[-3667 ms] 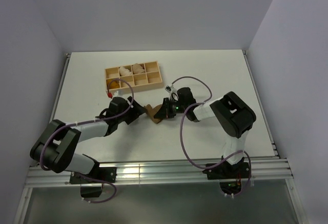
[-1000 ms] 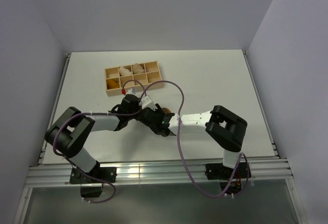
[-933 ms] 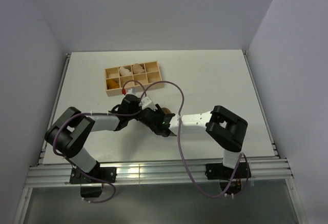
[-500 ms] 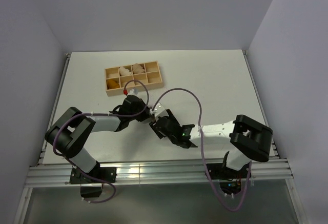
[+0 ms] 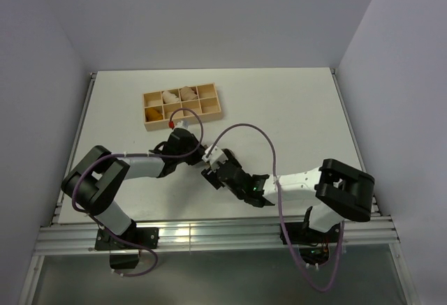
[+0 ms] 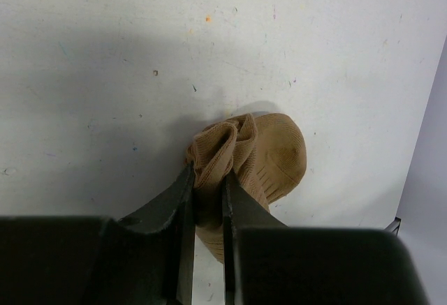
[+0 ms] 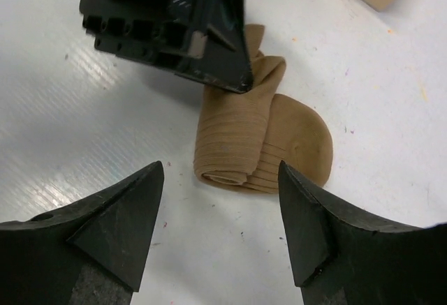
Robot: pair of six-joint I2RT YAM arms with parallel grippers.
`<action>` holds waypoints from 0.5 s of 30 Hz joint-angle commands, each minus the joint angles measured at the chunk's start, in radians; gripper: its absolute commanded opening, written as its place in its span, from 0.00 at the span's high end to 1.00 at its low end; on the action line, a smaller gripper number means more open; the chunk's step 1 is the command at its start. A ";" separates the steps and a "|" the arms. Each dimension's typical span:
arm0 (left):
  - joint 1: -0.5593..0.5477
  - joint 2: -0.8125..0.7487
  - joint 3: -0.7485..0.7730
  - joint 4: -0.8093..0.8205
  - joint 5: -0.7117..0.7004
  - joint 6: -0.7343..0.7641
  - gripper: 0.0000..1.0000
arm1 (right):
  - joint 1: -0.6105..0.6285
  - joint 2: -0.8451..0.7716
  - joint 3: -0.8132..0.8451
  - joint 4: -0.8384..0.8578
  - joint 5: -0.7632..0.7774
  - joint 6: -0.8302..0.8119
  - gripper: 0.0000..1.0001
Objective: Roll the socks
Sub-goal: Roll the sock at the center of the board.
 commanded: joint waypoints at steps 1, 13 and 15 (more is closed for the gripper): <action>-0.009 -0.001 0.015 -0.084 0.000 0.040 0.98 | 0.027 0.053 0.056 0.043 0.032 -0.101 0.27; -0.009 0.007 0.024 -0.093 0.012 0.044 0.98 | 0.054 0.206 0.145 0.027 0.072 -0.167 0.32; -0.009 0.008 0.027 -0.096 0.011 0.046 0.98 | 0.054 0.238 0.152 0.024 0.075 -0.167 0.32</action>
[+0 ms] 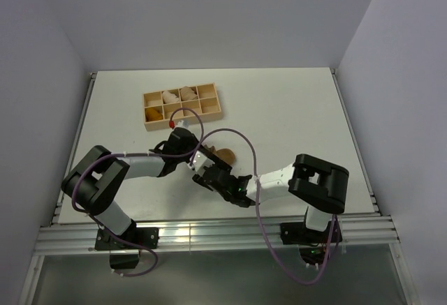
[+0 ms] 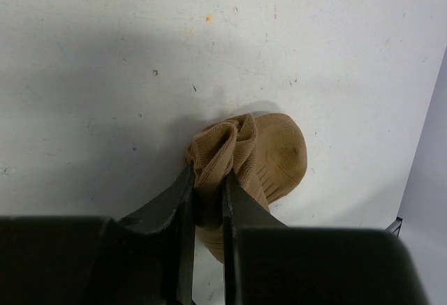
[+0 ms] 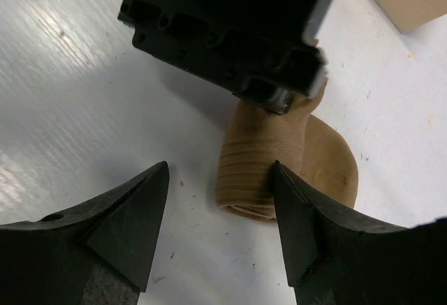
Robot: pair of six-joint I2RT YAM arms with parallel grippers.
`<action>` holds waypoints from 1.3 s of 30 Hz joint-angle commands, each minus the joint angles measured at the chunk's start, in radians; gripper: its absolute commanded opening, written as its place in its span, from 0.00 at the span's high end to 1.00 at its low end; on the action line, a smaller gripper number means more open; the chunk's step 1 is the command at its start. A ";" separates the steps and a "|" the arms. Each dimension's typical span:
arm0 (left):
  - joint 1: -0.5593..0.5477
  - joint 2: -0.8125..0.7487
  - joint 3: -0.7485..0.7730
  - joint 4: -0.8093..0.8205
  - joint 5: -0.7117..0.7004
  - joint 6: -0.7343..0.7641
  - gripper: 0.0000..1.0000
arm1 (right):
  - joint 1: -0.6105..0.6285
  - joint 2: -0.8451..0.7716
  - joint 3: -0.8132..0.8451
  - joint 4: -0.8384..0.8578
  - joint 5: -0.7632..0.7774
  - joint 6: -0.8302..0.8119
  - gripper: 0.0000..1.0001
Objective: Roll the socks
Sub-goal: Roll the sock at the center of the board.
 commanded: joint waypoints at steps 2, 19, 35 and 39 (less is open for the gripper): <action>-0.009 0.013 0.018 -0.079 0.013 0.045 0.98 | 0.008 0.048 0.046 0.016 0.039 -0.020 0.35; -0.009 -0.008 0.015 -0.079 0.030 0.036 0.96 | 0.008 0.182 0.110 -0.111 0.082 0.046 0.84; -0.009 -0.008 0.022 -0.092 0.037 0.033 0.98 | 0.008 0.228 0.147 -0.160 0.044 0.061 0.42; -0.009 -0.009 0.022 -0.089 0.046 0.033 0.98 | 0.008 0.257 0.172 -0.188 0.070 0.063 0.44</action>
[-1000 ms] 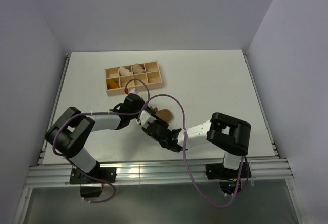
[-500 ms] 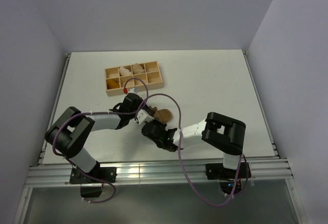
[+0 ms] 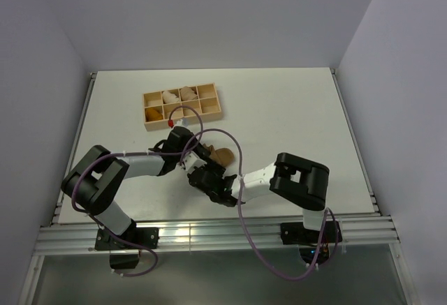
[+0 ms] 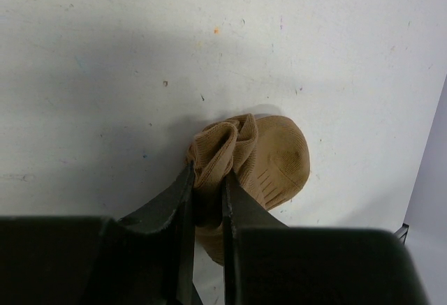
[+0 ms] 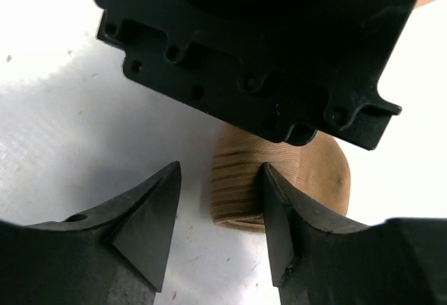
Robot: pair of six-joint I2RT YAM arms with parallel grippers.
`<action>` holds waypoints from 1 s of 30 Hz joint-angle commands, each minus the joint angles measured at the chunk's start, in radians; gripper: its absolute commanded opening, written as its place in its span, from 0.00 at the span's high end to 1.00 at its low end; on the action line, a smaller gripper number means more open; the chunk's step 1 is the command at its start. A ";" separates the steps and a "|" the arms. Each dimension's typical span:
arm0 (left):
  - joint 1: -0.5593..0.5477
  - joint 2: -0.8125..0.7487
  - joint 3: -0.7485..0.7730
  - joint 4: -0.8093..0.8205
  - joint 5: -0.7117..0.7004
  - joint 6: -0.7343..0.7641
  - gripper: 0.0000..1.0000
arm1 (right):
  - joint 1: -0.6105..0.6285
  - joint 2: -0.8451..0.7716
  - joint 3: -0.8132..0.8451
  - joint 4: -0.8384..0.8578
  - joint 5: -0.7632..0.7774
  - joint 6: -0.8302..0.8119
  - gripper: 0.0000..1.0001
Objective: Roll the socks
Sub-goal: Roll the sock at the center of the board.
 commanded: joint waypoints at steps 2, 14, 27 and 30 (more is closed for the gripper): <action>-0.018 -0.008 0.013 -0.072 0.053 0.019 0.98 | -0.016 0.110 0.025 -0.103 -0.066 0.051 0.46; -0.018 -0.042 -0.001 -0.096 0.041 -0.009 0.85 | -0.043 0.101 0.001 -0.143 -0.087 0.145 1.00; 0.029 -0.189 -0.073 -0.107 -0.089 -0.124 0.18 | -0.124 -0.029 -0.101 -0.082 -0.256 0.242 1.00; 0.054 -0.223 -0.097 -0.110 -0.105 -0.153 0.16 | -0.143 -0.046 -0.119 -0.067 -0.294 0.262 1.00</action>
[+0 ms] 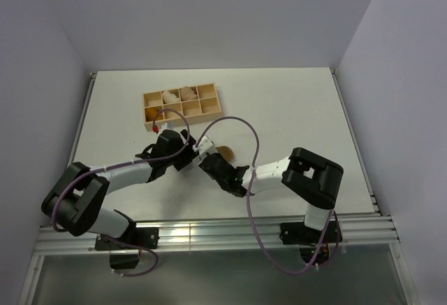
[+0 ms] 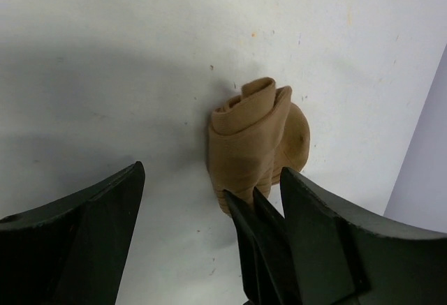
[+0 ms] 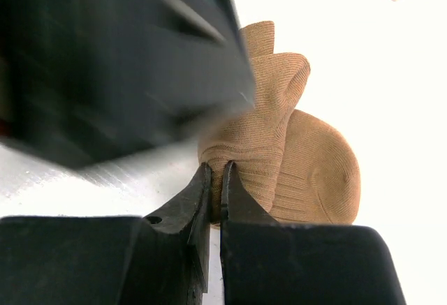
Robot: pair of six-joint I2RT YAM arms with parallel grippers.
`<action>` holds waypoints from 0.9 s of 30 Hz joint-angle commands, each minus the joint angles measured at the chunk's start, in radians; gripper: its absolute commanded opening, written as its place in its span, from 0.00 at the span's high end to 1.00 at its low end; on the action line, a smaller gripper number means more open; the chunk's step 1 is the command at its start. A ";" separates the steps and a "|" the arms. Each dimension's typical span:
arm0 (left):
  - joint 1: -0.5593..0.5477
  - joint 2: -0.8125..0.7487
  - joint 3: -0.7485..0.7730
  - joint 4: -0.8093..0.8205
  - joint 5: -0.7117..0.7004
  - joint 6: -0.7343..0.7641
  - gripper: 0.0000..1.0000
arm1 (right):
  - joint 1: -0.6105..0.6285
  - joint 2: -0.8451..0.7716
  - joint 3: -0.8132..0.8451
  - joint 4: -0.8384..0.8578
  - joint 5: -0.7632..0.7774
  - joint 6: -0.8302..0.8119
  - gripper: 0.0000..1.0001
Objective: Roll the socks
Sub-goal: Roll the sock at the center of the board.
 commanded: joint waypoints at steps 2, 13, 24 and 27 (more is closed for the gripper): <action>0.041 -0.081 -0.046 0.008 -0.046 -0.061 0.16 | -0.042 0.013 -0.081 -0.105 -0.168 0.106 1.00; 0.076 -0.210 -0.156 0.093 -0.037 -0.042 0.15 | -0.255 -0.125 -0.207 0.025 -0.580 0.253 1.00; 0.006 -0.096 -0.106 0.206 0.025 -0.005 0.20 | -0.522 -0.055 -0.347 0.372 -1.045 0.567 1.00; -0.023 -0.053 -0.077 0.210 0.025 -0.002 0.22 | -0.585 0.013 -0.382 0.522 -1.145 0.635 1.00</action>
